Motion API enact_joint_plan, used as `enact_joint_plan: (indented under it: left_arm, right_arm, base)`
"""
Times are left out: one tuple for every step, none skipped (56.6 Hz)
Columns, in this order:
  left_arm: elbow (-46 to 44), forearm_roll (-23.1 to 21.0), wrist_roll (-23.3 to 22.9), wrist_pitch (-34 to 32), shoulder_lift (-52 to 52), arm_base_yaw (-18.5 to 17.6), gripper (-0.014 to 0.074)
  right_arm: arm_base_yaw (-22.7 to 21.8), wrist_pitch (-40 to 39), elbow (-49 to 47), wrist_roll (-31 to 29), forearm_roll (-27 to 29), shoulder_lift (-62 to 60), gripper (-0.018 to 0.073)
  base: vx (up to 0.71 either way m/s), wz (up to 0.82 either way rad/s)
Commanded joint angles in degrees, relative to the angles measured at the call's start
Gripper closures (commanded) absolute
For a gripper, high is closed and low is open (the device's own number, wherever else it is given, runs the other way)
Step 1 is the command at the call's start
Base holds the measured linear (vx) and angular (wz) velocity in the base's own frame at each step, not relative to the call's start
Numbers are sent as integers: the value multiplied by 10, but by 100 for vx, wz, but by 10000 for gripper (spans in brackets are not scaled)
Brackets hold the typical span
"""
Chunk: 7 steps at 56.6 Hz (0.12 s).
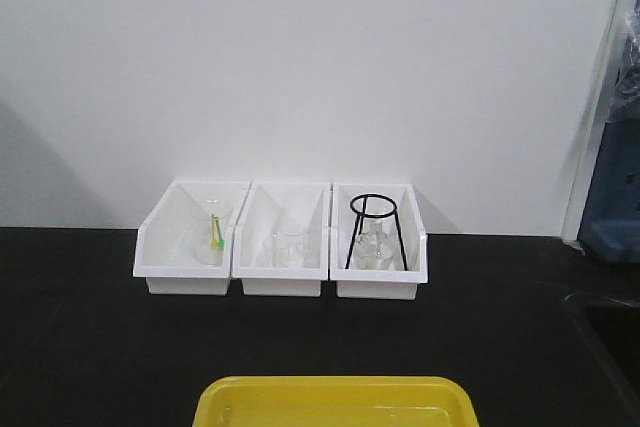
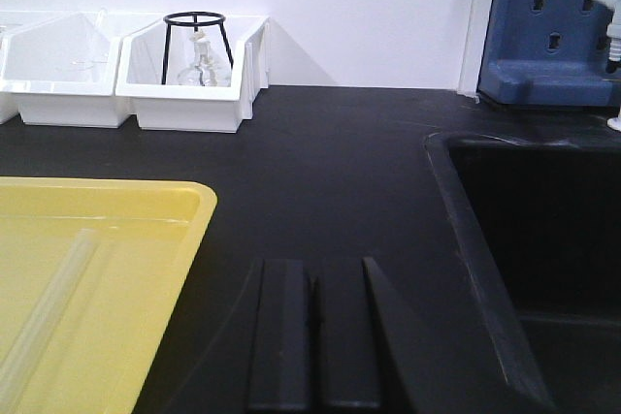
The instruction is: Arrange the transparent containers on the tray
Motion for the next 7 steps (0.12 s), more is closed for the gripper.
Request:
enact_joint_plan:
  left_arm:
    - [20, -1, -5, -50, -13, 2, 603]
    - [20, -1, -5, -50, -13, 2, 603]
    - [20, -1, -5, -50, -13, 2, 603]
    - [20, -1, -5, -50, -13, 2, 603]
    - [20, -1, -5, -50, -13, 2, 603]
    - [20, -1, -5, -50, -13, 2, 603]
    - [20, -1, -5, -50, -13, 2, 603]
  right_arm:
    - [0, -43, 6, -5, 0, -5, 571]
    - [0, -43, 6, -5, 0, -5, 571]
    - [0, -43, 6, -5, 0, -5, 571]
    - [0, -43, 6, -5, 0, -5, 571]
    - [0, -43, 6, -5, 0, -5, 571]
    - [0, -43, 6, -5, 0, -5, 571]
    - [0, -43, 6, -5, 0, -5, 571]
  base:
    - [0, 0]
    - [0, 0]
    - [0, 0]
    - [0, 0]
    - [0, 0]
    - [0, 0]
    - [0, 0]
